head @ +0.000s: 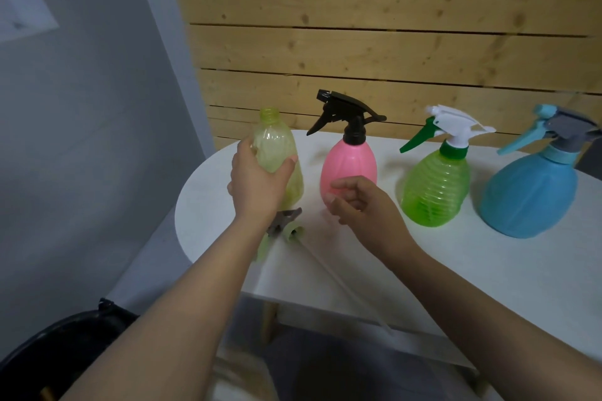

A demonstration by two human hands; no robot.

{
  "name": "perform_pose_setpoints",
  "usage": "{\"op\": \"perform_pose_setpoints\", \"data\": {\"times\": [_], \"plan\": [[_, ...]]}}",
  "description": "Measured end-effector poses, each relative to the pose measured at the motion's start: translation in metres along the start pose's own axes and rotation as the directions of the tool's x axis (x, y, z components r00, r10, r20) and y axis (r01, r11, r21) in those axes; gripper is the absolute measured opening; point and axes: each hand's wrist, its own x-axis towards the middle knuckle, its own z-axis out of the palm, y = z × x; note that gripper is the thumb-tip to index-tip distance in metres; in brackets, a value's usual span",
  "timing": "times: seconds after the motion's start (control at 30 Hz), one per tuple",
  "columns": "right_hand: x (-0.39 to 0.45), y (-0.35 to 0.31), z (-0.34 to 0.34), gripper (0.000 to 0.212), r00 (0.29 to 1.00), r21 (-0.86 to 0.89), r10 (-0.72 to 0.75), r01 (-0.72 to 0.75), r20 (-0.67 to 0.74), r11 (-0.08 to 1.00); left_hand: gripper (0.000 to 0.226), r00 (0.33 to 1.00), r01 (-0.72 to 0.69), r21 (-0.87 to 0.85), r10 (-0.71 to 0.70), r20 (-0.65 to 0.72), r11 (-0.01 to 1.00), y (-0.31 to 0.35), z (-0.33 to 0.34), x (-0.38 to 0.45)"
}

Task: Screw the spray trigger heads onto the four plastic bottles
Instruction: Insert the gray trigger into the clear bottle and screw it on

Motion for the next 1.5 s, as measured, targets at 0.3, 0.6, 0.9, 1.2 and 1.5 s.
{"op": "perform_pose_setpoints", "data": {"times": [0.3, 0.6, 0.9, 1.2, 1.5], "plan": [[-0.016, -0.022, -0.012, 0.062, 0.984, 0.030, -0.171, 0.170, 0.045, 0.985, 0.054, 0.967, 0.144, -0.349, -0.057, 0.248, 0.926, 0.025, -0.042, -0.042], [-0.038, -0.021, -0.050, 0.080, 0.942, 0.032, -0.054, 0.046, 0.331, 0.998, 0.061, 0.766, 0.308, -0.346, -0.015, 0.643, 0.886, 0.034, -0.038, -0.079], [-0.048, -0.007, -0.080, 0.076, 0.972, -0.285, 0.069, -0.002, 0.226, 0.958, 0.018, 0.940, -0.033, 0.098, -0.003, 0.342, 0.995, 0.003, -0.038, -0.056], [-0.044, -0.001, -0.091, 0.082, 0.969, -0.363, 0.098, -0.010, 0.226, 0.932, 0.055, 0.872, -0.063, 0.396, -0.142, 0.468, 0.916, -0.025, -0.030, -0.044], [-0.042, 0.001, -0.103, 0.094, 0.959, -0.376, 0.124, -0.020, 0.254, 0.927, 0.024, 0.838, -0.151, 0.457, -0.132, 0.530, 0.877, -0.024, -0.033, -0.036]]}}
